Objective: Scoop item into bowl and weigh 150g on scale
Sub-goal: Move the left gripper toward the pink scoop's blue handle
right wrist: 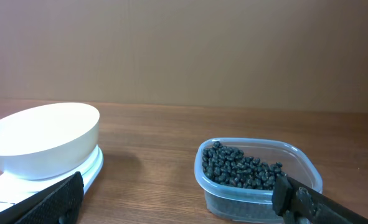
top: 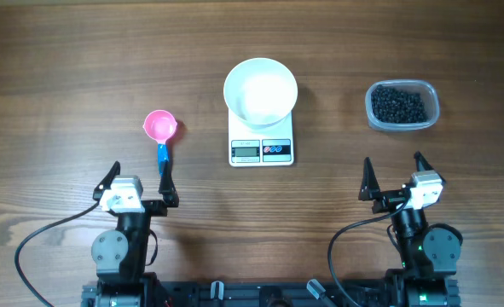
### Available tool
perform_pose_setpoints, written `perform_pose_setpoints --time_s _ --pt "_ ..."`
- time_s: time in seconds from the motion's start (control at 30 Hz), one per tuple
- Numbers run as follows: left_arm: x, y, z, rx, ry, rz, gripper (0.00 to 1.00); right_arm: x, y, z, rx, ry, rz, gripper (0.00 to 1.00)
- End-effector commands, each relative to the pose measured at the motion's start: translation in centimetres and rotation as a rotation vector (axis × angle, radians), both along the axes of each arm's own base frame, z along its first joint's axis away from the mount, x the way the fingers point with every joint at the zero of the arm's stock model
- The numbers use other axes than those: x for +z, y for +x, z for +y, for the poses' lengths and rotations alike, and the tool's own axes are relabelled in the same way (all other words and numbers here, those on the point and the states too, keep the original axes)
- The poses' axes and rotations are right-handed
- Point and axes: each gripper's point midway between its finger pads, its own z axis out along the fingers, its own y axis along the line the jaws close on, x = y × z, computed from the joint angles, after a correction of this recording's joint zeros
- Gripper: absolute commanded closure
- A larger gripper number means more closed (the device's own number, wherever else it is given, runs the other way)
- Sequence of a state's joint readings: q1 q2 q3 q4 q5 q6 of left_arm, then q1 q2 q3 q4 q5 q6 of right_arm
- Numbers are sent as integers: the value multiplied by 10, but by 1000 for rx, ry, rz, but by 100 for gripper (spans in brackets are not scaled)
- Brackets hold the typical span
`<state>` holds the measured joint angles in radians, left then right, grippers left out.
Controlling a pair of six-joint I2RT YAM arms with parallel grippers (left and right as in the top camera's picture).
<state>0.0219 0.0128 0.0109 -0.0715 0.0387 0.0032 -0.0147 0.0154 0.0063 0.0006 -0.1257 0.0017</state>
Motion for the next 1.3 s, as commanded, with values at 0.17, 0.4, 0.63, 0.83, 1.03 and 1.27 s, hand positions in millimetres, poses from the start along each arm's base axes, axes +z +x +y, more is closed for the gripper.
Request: perform_pose_setpoints --time_s 0.17,0.4,0.63,0.83,1.03,1.27 --pt "-2 0 4 17 19 3 0 2 0 -1 -9 1 -9 0" --pt "-2 0 4 16 19 3 0 2 0 -1 -10 1 -9 0" --pt "-2 0 4 16 19 3 0 2 0 -1 -9 1 -9 0" --pt "-2 0 4 16 19 3 0 2 0 -1 -9 1 -9 0" --pt "-2 0 4 16 19 3 0 2 0 -1 -9 1 -9 0" --pt "2 0 2 5 9 -13 0 2 0 -1 -9 1 -9 0"
